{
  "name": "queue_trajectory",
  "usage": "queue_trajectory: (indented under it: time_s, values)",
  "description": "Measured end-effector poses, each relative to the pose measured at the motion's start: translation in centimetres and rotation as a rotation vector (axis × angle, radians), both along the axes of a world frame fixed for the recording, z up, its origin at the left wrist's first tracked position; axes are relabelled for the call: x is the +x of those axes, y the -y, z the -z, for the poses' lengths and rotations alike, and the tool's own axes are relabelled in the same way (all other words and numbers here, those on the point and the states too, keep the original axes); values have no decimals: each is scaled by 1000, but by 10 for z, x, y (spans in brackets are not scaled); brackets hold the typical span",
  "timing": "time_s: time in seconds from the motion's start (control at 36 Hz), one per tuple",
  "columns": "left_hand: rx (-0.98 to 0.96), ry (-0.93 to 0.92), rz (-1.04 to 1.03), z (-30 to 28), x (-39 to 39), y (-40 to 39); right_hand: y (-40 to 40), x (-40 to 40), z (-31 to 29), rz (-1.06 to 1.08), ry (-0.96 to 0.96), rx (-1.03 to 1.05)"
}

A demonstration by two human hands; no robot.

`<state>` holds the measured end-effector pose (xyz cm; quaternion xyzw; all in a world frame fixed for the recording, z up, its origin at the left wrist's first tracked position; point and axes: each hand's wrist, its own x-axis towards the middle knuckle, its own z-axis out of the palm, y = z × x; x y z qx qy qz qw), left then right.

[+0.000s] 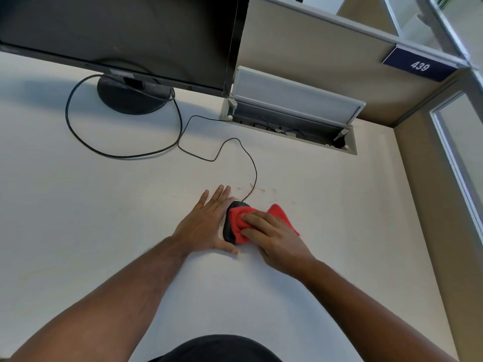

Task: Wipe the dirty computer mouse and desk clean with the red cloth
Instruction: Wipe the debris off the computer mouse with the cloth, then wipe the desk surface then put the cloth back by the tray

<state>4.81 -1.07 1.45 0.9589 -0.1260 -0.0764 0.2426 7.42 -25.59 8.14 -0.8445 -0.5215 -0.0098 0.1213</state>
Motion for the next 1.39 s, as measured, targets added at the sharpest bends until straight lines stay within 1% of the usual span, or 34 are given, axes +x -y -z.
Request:
queue_trajectory:
  time_s: [0.08,0.25,0.33,0.39,0.44,0.5,0.58,0.64,0.78,0.81,0.89,1.0,1.08,1.14,1.22,1.33,1.39]
  values:
    - [-5,2,2,0,0,0,-8,19,6,29,-21,-30]
    - [-46,-6,-17,-5,-1,2,-19,54,-4,220,-75,-134]
    - [-56,-9,-26,-7,-1,3,-26,55,-14,311,-102,-70]
    - [-46,-9,-23,-6,-1,3,-31,49,-13,267,-107,-46]
    - [-26,-12,-14,-4,-1,2,-33,42,-8,196,-114,-106]
    - [-4,-11,-5,-4,-1,2,-33,39,-5,228,-143,-114]
    - [0,-6,-18,-6,-1,4,-31,41,-14,359,-176,-64]
    - [-31,-9,-40,-8,-2,5,-24,43,-21,484,-179,-5]
    - [-140,-36,-87,-15,-3,7,9,45,-26,1041,-313,250]
    - [-172,-48,-99,-16,-3,6,17,45,-24,1124,-307,282]
    - [-268,-81,-159,-19,-2,3,42,43,-4,1248,-209,295]
    - [-368,-71,-264,-24,-1,-6,55,30,38,1409,-210,192]
    - [-410,-49,-337,-25,1,-18,41,28,48,1567,-257,258]
    - [-427,-33,-375,-24,2,-28,31,35,49,1596,-289,255]
    - [-481,-7,-429,-23,-2,-42,20,54,52,1537,-312,216]
    - [-483,9,-482,-21,-13,-57,-4,82,53,1356,-346,156]
    - [-477,12,-493,-20,-19,-62,-24,92,52,1218,-346,138]
